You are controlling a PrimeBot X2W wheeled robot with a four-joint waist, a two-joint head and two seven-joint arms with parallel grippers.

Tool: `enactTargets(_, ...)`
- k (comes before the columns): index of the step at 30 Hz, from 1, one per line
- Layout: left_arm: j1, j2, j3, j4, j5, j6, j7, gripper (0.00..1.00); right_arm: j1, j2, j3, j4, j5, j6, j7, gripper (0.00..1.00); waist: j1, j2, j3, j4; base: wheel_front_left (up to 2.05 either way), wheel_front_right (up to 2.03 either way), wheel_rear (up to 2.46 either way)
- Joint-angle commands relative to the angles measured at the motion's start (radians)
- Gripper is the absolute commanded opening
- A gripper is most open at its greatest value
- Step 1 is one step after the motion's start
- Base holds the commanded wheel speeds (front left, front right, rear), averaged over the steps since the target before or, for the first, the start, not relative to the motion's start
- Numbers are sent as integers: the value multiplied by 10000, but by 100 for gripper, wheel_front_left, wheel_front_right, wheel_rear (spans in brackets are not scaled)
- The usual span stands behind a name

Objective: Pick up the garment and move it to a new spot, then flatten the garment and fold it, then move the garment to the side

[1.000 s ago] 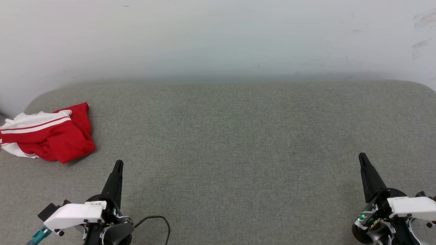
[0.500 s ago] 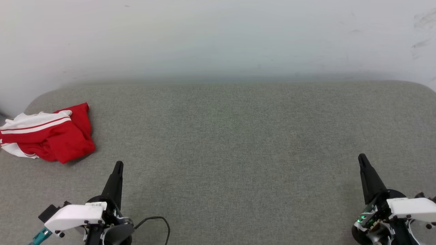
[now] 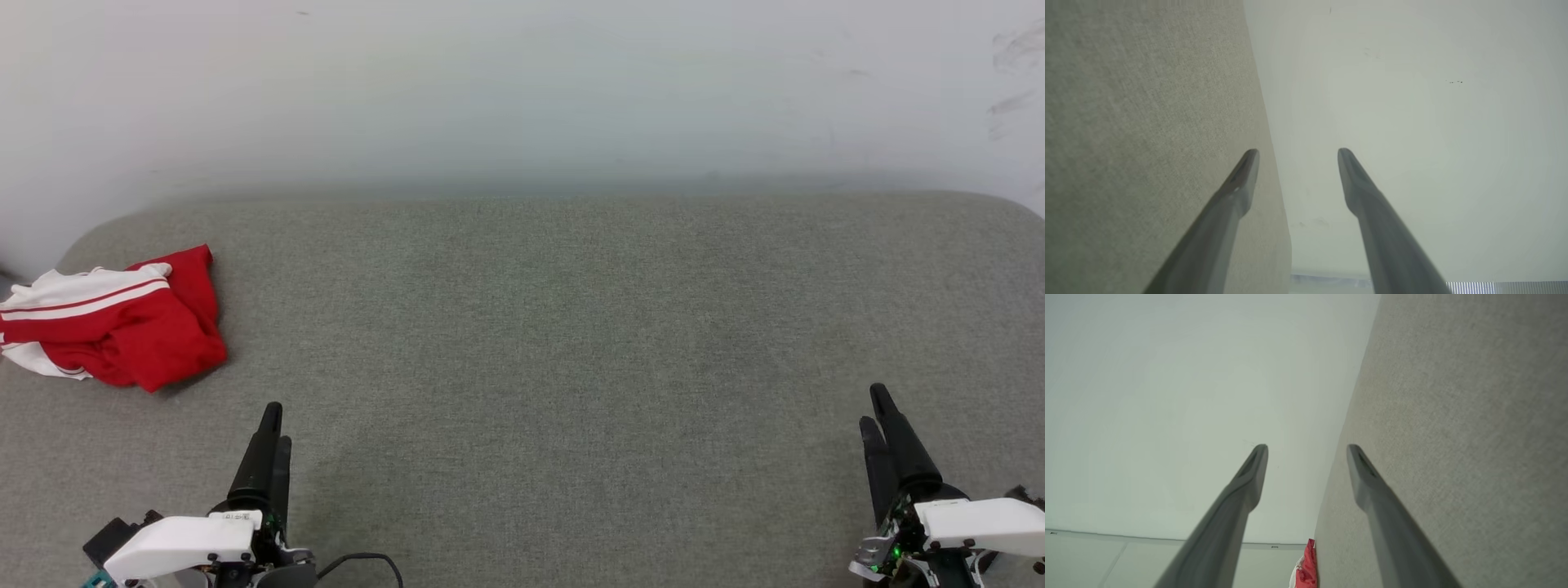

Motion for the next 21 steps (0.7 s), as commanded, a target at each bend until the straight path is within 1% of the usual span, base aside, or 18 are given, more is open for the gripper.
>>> enactTargets(1, -181, 25, 86, -306, 417, 39, -123, 100, -106, -1, -29, -338, -476, 2, -116, 100, 0, 0, 5, 2, 0, 0, 0)
enactTargets(12, -96, 31, -62, -1107, 2565, 548, -615, 100, -14, 0, 105, -1213, -2948, 2, -611, 100, 0, 0, 38, 24, 0, 0, 0)
enactTargets(21, 10, 35, -335, -1571, 4304, 946, -976, 100, 123, 0, 360, -1672, -4942, 2, -975, 100, 0, 0, 62, 44, 0, 0, 0)
